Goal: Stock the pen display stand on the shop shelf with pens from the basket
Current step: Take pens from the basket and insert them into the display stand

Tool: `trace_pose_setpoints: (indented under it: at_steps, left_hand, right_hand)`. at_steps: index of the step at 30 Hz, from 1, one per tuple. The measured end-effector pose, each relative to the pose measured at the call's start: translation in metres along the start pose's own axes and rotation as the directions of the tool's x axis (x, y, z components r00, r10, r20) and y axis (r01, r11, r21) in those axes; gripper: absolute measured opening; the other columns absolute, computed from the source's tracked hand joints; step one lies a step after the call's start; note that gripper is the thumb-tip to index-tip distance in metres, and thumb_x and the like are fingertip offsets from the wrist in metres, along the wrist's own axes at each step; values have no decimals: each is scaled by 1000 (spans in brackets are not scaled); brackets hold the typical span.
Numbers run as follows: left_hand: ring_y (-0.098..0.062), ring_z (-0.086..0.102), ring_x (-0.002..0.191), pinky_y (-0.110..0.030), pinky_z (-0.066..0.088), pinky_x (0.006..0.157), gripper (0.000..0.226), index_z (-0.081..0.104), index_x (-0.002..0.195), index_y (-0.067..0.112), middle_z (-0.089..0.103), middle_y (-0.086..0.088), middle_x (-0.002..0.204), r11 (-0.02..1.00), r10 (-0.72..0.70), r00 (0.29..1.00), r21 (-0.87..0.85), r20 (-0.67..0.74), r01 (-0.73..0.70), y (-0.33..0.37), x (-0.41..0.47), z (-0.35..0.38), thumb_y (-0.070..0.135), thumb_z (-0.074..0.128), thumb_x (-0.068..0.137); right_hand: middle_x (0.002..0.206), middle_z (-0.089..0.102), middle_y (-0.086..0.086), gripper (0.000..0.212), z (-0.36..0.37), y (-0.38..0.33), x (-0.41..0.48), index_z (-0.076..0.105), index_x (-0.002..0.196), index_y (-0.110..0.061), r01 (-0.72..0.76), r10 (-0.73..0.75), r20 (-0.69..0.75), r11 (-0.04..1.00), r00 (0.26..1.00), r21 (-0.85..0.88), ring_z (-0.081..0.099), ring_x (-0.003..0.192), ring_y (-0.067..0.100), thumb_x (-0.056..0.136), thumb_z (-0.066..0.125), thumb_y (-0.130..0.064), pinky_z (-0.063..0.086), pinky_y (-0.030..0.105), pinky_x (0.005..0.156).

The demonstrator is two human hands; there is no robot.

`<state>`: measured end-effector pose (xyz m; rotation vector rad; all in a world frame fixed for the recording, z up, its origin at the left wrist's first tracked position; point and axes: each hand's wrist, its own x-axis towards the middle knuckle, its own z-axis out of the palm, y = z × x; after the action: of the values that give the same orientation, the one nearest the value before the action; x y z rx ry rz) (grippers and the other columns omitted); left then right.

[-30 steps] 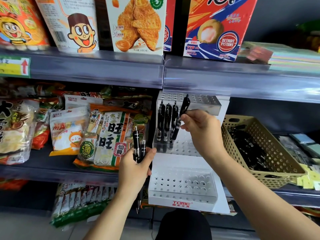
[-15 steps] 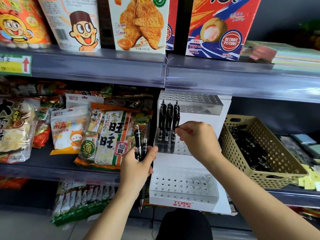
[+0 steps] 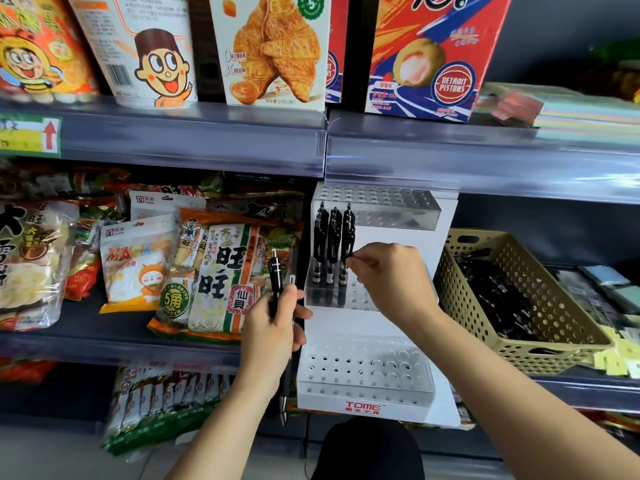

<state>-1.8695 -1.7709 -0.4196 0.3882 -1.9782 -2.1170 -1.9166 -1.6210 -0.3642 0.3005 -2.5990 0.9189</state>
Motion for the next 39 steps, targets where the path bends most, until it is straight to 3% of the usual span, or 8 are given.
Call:
trace_pose_setpoints:
  at_steps: [9,13,20,25,29,31,34,39]
  left_hand:
    - [-4,52,40,-19,41,43,35,56,99,1,59,1,60,994,15,998,108,-62,-8,-3,10,1,33,64,87]
    - [-2,52,38,-21,43,44,50,54,117,-2,61,-3,66,989,34,997,144,-72,-24,-1,17,7,32,69,83]
    - [1,53,38,-26,43,53,38,52,90,4,64,-13,71,975,29,996,224,-87,-9,-1,24,17,39,66,84]
    - [2,55,40,-16,42,44,51,55,111,0,66,-14,97,979,3,997,203,-73,12,-1,23,17,42,67,83]
    - [-1,55,41,-26,44,55,37,54,91,8,63,-12,82,985,-8,998,172,-57,18,0,21,15,40,68,82]
    - [-8,61,58,-34,49,67,40,54,87,11,63,-13,79,990,8,998,138,-60,0,2,17,13,47,67,78]
    - [-26,64,99,-47,51,90,82,54,120,11,65,-15,106,993,50,995,112,-91,-40,5,9,12,74,53,68]
    - [-5,46,41,-19,38,40,42,65,91,14,53,-4,60,996,84,994,-36,-66,-87,15,2,18,47,40,95]
  right_hand:
    - [67,68,11,19,-1,4,2,72,79,-8,-19,18,33,999,999,40,60,69,30,88,62,-22,47,33,65]
    - [78,71,-4,13,0,1,1,72,85,-16,-52,51,18,998,999,43,62,68,14,86,64,-26,38,12,54]
    - [75,63,-10,12,-6,-11,9,64,86,-15,-83,91,-44,985,995,151,61,67,11,85,65,-27,46,26,65]
    - [66,65,-3,15,-5,-12,9,65,76,-13,-113,121,-61,985,991,128,61,67,14,84,65,-26,48,25,65]
    - [66,65,-3,15,-5,-12,8,65,76,-14,-115,121,-47,987,992,115,60,66,14,84,66,-26,45,22,61]
    - [71,64,-6,14,-5,-12,6,66,83,-14,-109,114,-41,988,993,111,59,66,14,84,66,-28,42,22,60]
    - [88,63,-6,22,-4,-10,-5,62,99,-16,-77,83,-76,994,994,84,59,73,15,85,66,-32,43,27,68]
    - [72,63,-11,13,1,-16,-31,63,78,-25,-45,17,107,964,994,264,53,55,4,80,71,-34,37,17,55]
